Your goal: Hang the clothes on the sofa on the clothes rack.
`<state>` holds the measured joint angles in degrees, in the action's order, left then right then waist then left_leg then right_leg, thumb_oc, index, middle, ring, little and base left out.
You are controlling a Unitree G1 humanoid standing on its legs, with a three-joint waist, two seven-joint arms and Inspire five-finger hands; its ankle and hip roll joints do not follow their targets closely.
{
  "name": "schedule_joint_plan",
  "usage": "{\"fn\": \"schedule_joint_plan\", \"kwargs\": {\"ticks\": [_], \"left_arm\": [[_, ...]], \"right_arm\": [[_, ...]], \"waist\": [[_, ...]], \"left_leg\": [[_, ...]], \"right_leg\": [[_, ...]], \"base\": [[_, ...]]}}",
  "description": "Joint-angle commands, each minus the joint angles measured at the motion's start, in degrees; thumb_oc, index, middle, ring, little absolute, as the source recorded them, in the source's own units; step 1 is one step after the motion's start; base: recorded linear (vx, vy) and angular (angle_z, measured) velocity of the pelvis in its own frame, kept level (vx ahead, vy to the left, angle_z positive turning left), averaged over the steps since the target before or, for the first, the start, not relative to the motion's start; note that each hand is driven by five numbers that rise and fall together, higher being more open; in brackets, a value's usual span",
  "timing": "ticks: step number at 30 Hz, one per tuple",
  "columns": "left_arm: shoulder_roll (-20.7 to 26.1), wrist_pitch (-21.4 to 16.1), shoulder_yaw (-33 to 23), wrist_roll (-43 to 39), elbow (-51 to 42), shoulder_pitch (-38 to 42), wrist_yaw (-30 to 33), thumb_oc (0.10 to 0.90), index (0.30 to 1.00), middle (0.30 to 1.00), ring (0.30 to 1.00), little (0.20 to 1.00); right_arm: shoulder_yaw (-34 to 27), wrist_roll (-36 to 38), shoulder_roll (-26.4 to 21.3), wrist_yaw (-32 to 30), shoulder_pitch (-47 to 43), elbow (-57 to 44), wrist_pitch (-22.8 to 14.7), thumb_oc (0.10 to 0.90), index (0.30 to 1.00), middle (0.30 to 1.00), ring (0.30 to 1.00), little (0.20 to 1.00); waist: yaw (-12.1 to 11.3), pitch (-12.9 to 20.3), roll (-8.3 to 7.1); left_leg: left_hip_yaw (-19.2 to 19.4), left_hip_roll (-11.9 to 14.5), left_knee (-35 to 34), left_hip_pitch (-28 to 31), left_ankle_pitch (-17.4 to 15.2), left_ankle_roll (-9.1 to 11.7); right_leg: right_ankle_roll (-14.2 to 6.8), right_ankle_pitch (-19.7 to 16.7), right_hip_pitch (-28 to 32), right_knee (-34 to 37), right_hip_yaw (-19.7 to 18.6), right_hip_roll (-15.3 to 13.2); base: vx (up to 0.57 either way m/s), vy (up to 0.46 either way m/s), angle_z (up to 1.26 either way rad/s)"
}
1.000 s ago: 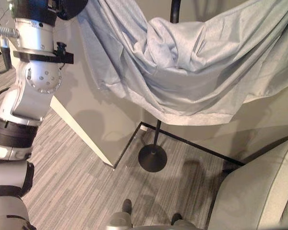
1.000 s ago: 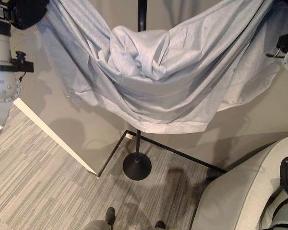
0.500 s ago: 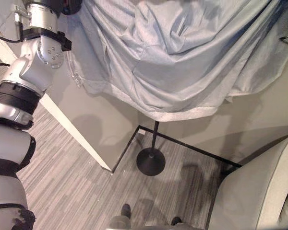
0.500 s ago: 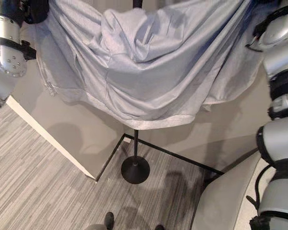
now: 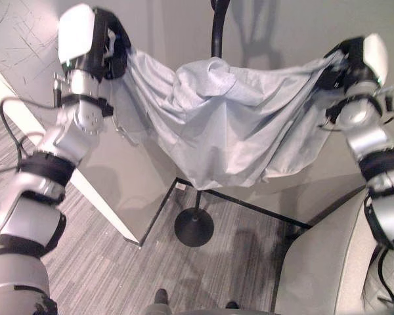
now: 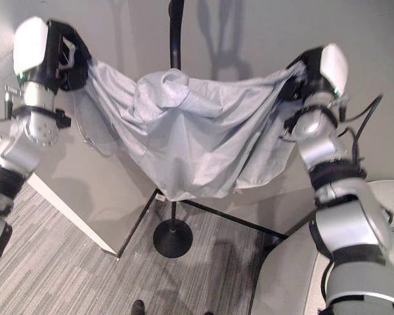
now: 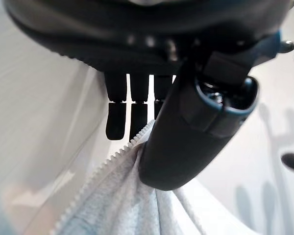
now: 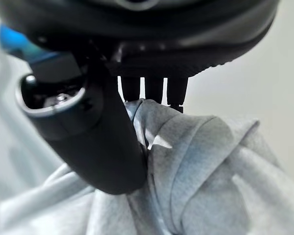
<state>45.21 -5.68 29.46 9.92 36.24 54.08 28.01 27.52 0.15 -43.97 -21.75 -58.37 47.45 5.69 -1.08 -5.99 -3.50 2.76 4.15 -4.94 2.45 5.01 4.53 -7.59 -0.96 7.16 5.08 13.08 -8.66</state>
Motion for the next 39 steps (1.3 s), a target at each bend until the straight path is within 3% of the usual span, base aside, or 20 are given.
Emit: {"fn": "schedule_joint_plan", "kwargs": {"ticks": [1,9,21,26,39], "left_arm": [[2.36,4.03,-10.33,-0.92,4.33,-6.62,1.06,0.4,0.3,0.3,0.3,0.3],[-3.57,3.31,-17.58,-0.56,-7.18,-20.88,-1.44,0.4,0.3,0.3,0.3,0.3],[-3.02,3.11,-21.14,-3.14,-10.18,-21.73,-0.51,0.4,0.3,0.3,0.3,0.3],[-5.78,2.9,-23.15,-4.03,-11.78,-25.56,-0.98,0.4,0.3,0.3,0.3,0.3],[-17.06,1.69,-26.9,-9.18,-14.81,-38.24,-2.27,0.4,0.3,0.3,0.3,0.3]], "right_arm": [[-4.8,-5.27,-2.08,-3.4,0.08,-6.75,-3.48,0.4,0.3,0.3,0.3,0.3],[-14.84,-7.93,3.96,-2.22,19.04,-18.21,-4.1,0.4,0.3,0.3,0.3,0.3],[-17.76,-4.92,2.52,-1.89,19.49,-23.95,-4.87,0.4,0.3,0.3,0.3,0.3],[-19.18,-6.45,4.49,-0.92,24.13,-25.59,-5.0,0.4,0.3,0.3,0.3,0.3],[-20.9,-4.96,18.09,0.65,39.96,-27.32,-7.36,0.4,0.3,0.3,0.3,0.3]], "waist": [[-2.34,-0.26,-2.55],[-2.57,-0.73,-1.77],[-2.67,0.09,-1.45],[-2.85,0.3,-1.5],[-2.63,-0.53,-0.49]], "left_leg": [[-3.0,-0.58,-0.06,3.92,-9.54,-0.25],[-3.57,-0.86,-0.06,5.15,-10.55,-0.9],[-3.55,-1.07,-0.06,5.83,-10.84,-0.98],[-3.46,-1.1,-0.06,6.26,-11.04,-1.07],[-3.34,-1.26,-0.06,6.96,-11.29,-1.63]], "right_leg": [[-0.89,-2.17,-2.61,-0.08,-2.47,-1.07],[-0.36,-1.35,-1.4,-0.08,-2.42,-1.5],[-0.33,-1.2,-0.62,-0.08,-2.43,-1.68],[-0.13,-1.13,-0.21,-0.08,-2.34,-1.75],[0.29,-1.05,0.52,-0.08,-2.01,-2.47]], "base": [[0.04,0.019,-0.01],[0.01,0.0,0.0],[0.01,-0.001,0.01],[0.0,0.0,0.0],[0.0,0.0,0.0]]}}
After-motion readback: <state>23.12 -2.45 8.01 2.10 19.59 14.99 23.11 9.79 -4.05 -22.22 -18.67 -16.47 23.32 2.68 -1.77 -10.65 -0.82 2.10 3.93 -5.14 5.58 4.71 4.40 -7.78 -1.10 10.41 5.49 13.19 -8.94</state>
